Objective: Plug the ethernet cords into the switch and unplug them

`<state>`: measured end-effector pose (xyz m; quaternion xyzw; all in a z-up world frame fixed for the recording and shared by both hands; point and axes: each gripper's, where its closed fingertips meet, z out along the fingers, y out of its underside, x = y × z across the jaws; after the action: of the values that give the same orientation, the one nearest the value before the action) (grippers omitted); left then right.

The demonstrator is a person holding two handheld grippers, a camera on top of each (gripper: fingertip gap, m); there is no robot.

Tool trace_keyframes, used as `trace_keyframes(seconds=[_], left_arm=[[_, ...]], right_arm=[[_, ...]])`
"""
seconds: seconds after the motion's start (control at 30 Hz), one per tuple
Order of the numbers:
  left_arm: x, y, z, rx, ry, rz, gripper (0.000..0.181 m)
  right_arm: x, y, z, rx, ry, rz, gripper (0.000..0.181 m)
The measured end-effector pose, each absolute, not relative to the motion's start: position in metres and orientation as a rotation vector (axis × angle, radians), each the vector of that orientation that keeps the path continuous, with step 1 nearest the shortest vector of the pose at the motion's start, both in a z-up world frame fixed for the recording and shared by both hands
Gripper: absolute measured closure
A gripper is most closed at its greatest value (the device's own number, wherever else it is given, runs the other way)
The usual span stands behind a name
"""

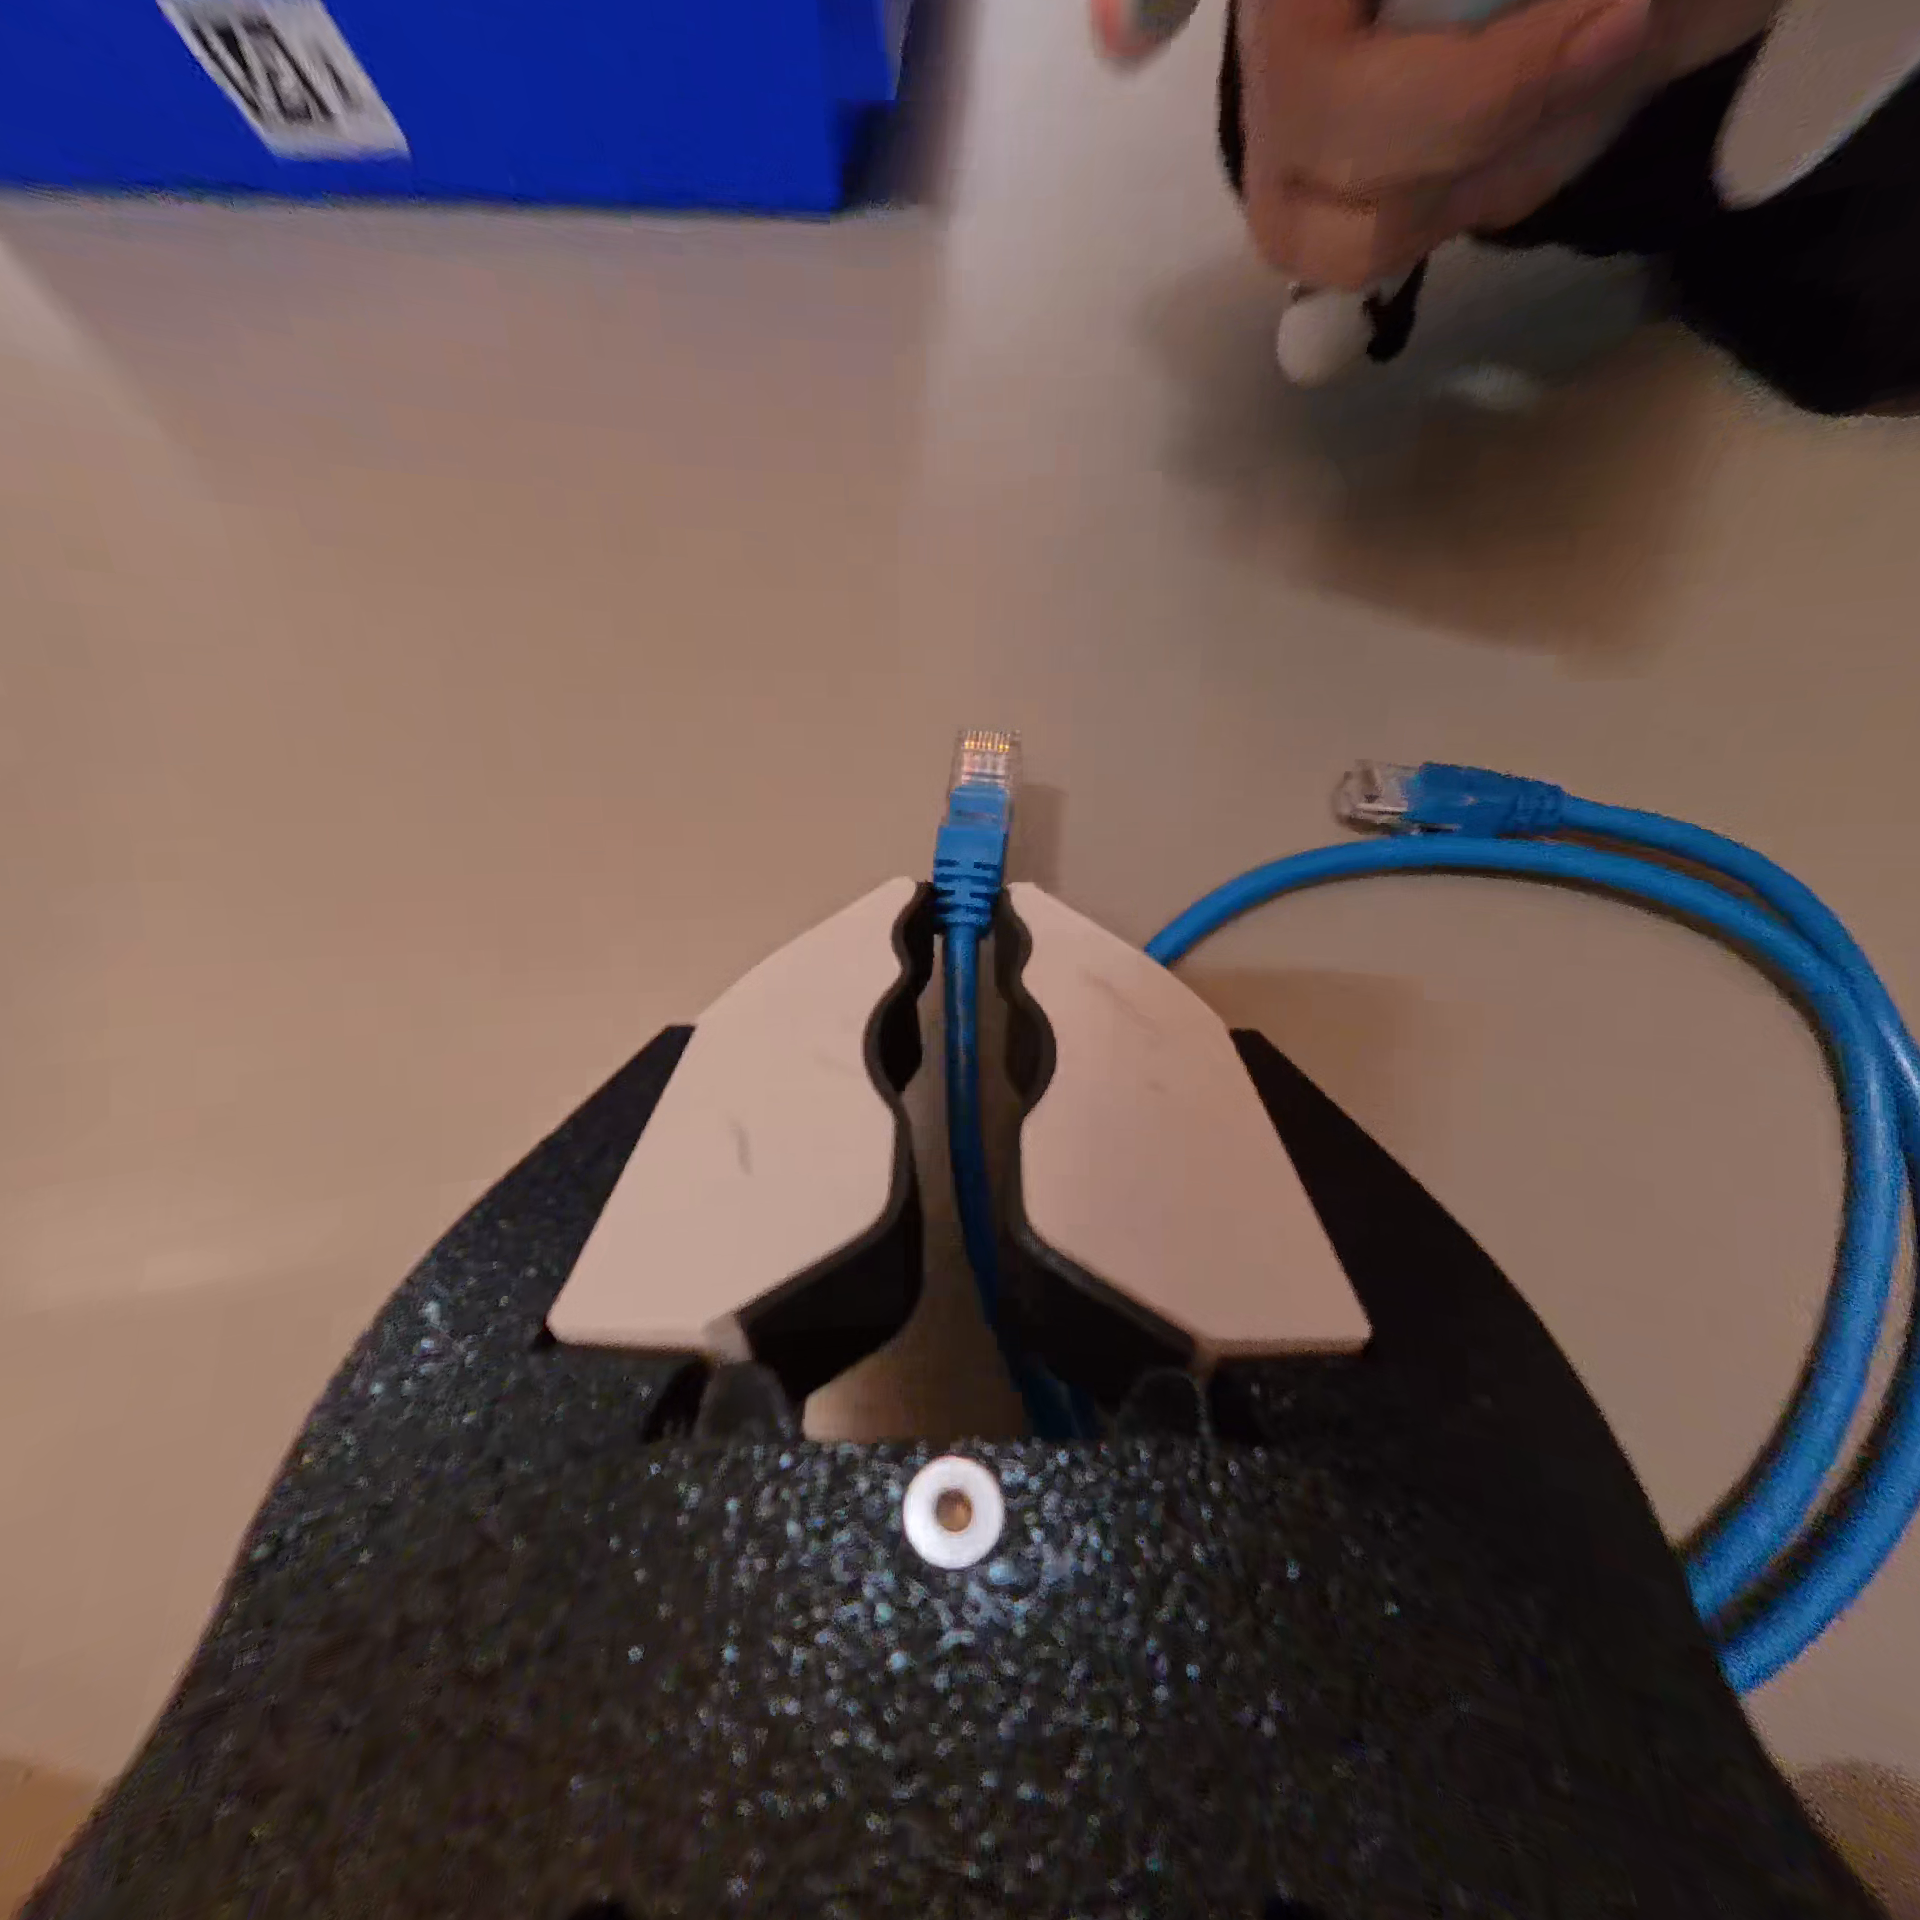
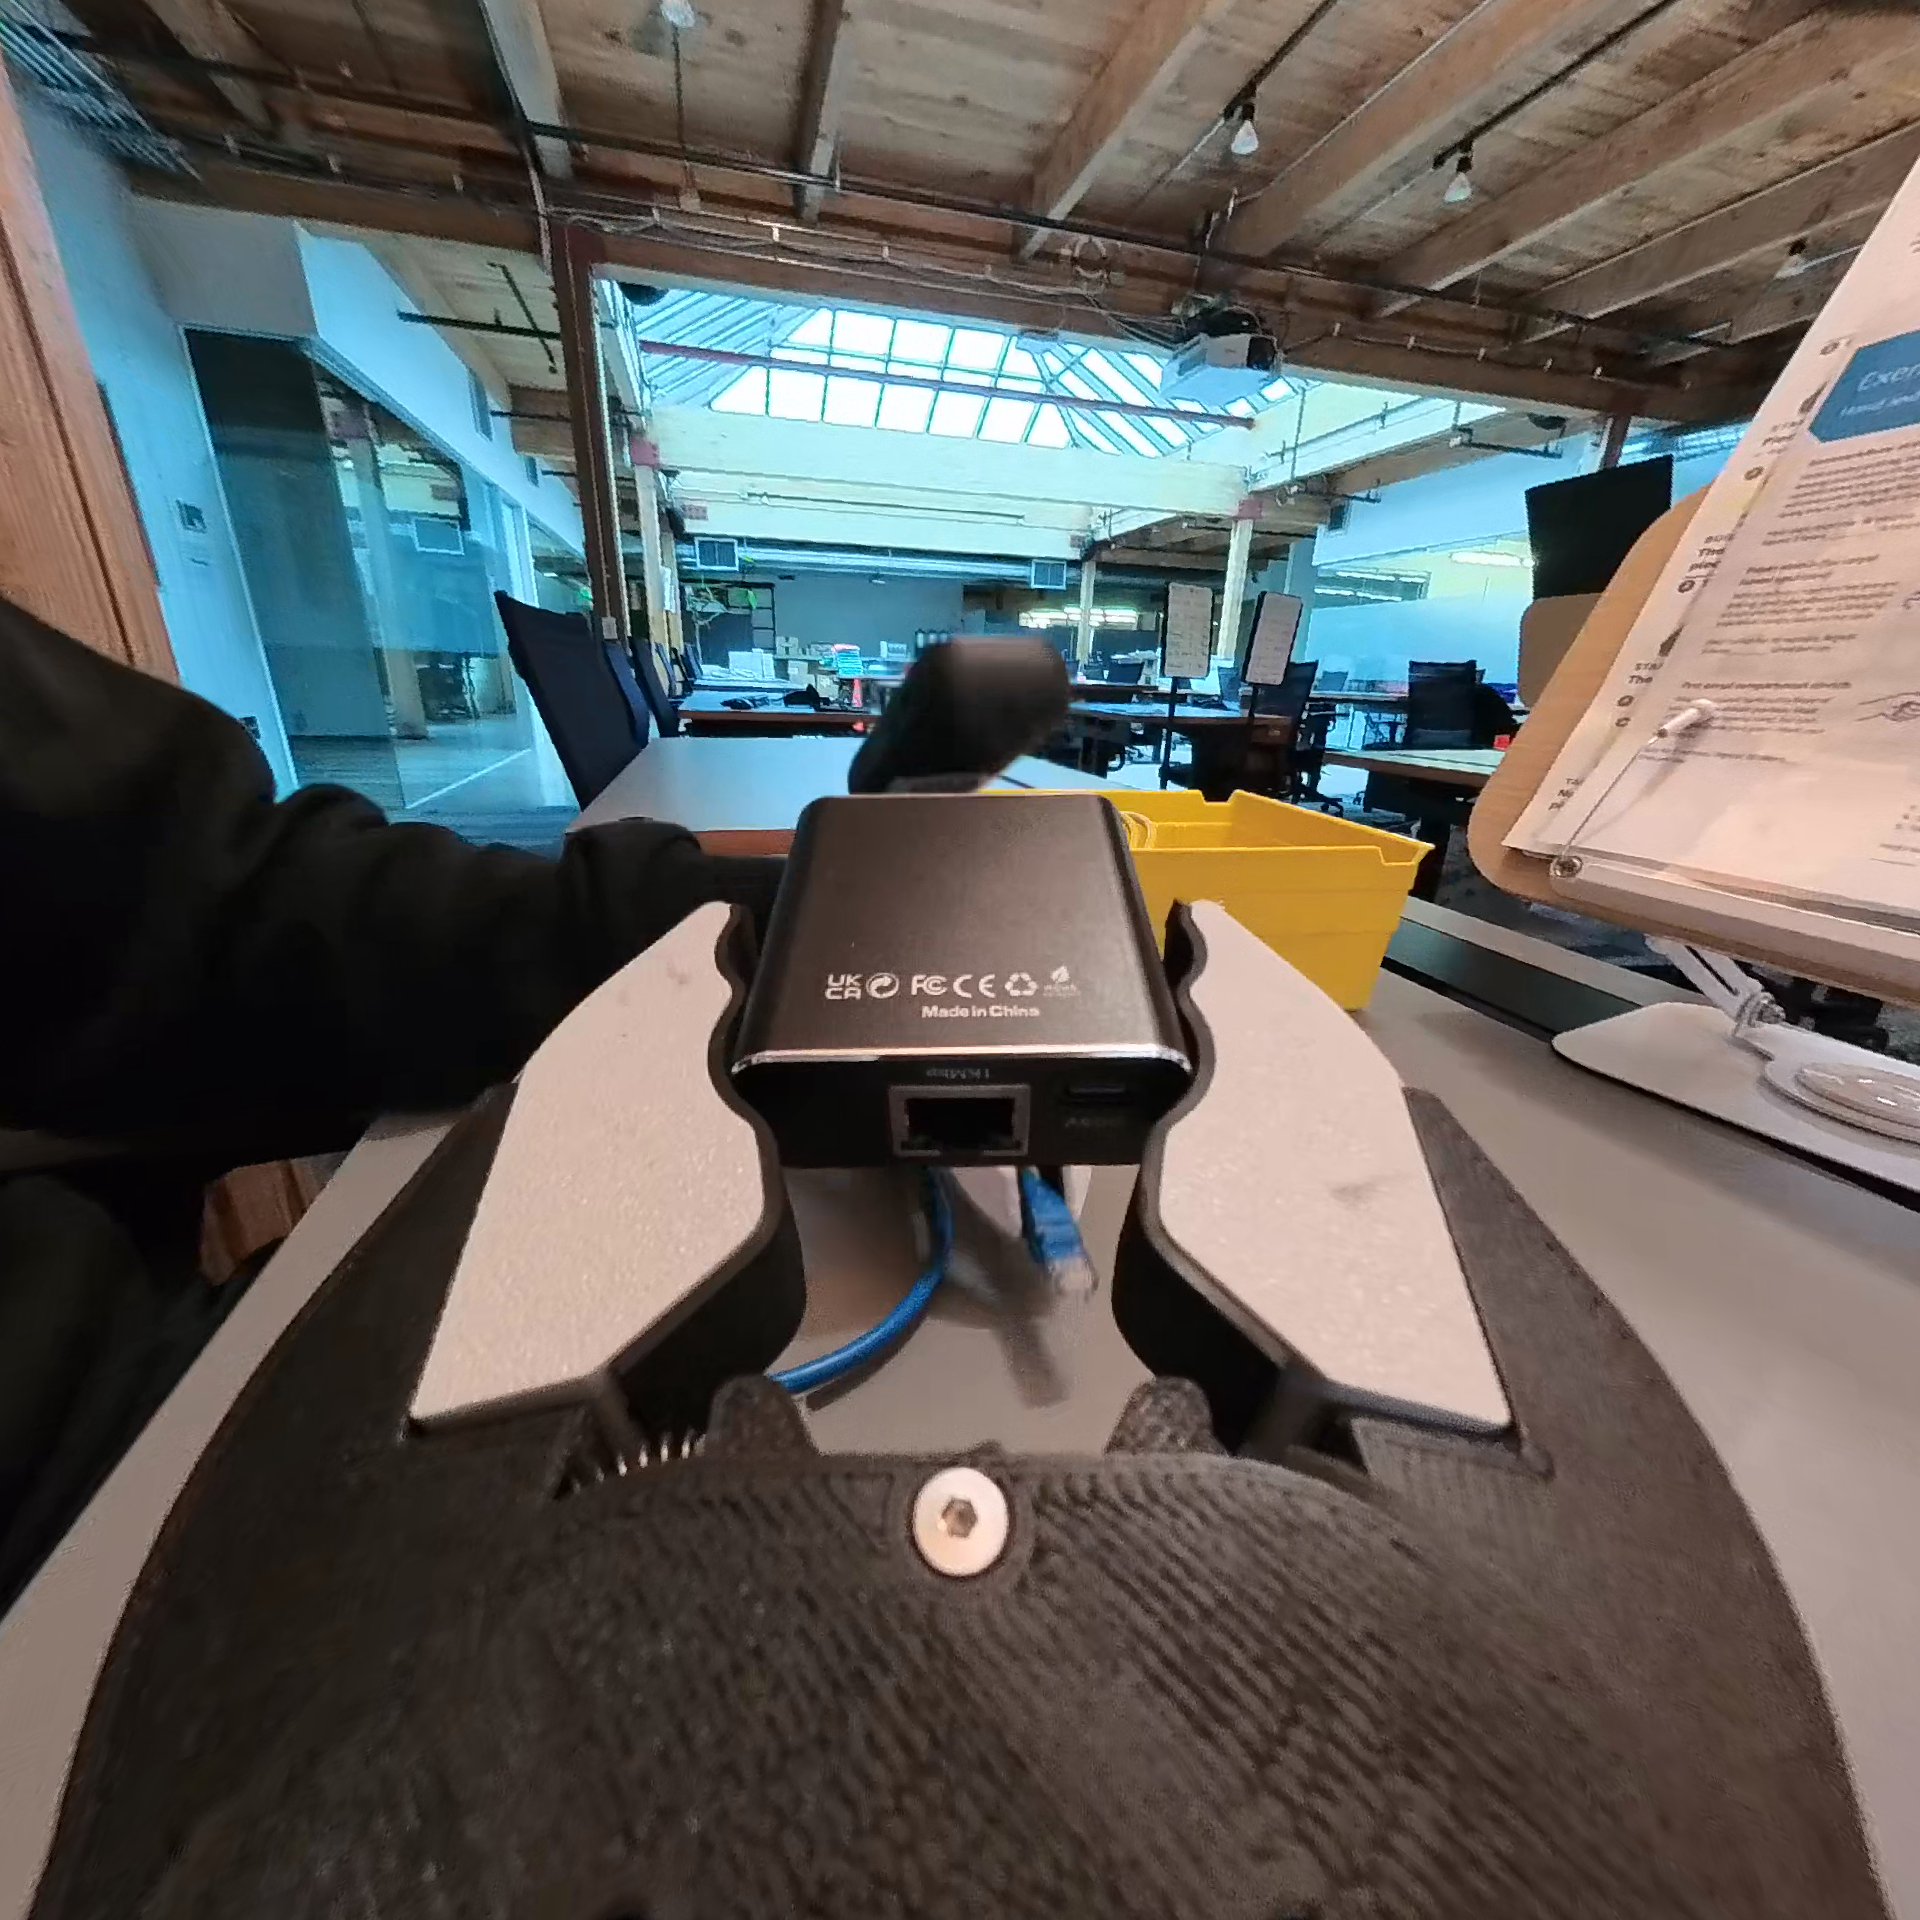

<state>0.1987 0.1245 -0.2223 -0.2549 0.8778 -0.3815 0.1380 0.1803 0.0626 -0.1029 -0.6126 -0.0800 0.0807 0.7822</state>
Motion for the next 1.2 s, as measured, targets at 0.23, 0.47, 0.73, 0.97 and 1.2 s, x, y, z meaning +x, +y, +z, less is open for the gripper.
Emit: trace_keyframes(seconds=[0.23,0.47,0.73,0.97,1.2], left_arm=[[0.205,0.145,-0.141,-0.597,2.512,-1.015,0.171],[0.217,0.177,-0.100,-0.779,2.458,-1.020,0.171],[0.213,0.197,-0.095,-0.870,2.470,-1.056,0.171],[0.211,0.183,-0.105,-0.849,2.556,-1.023,0.171],[0.213,0.186,-0.113,-0.876,2.573,-0.974,0.171]], right_arm=[[0.173,0.088,-0.100,-1.324,-0.338,0.302,0.106],[0.212,0.129,-0.089,-1.236,-0.452,0.567,0.106],[0.223,0.163,-0.092,-1.355,-0.543,0.452,0.106],[0.232,0.166,-0.099,-1.372,-0.504,0.430,0.106],[0.229,0.169,-0.107,-1.415,-0.526,0.409,0.106]])
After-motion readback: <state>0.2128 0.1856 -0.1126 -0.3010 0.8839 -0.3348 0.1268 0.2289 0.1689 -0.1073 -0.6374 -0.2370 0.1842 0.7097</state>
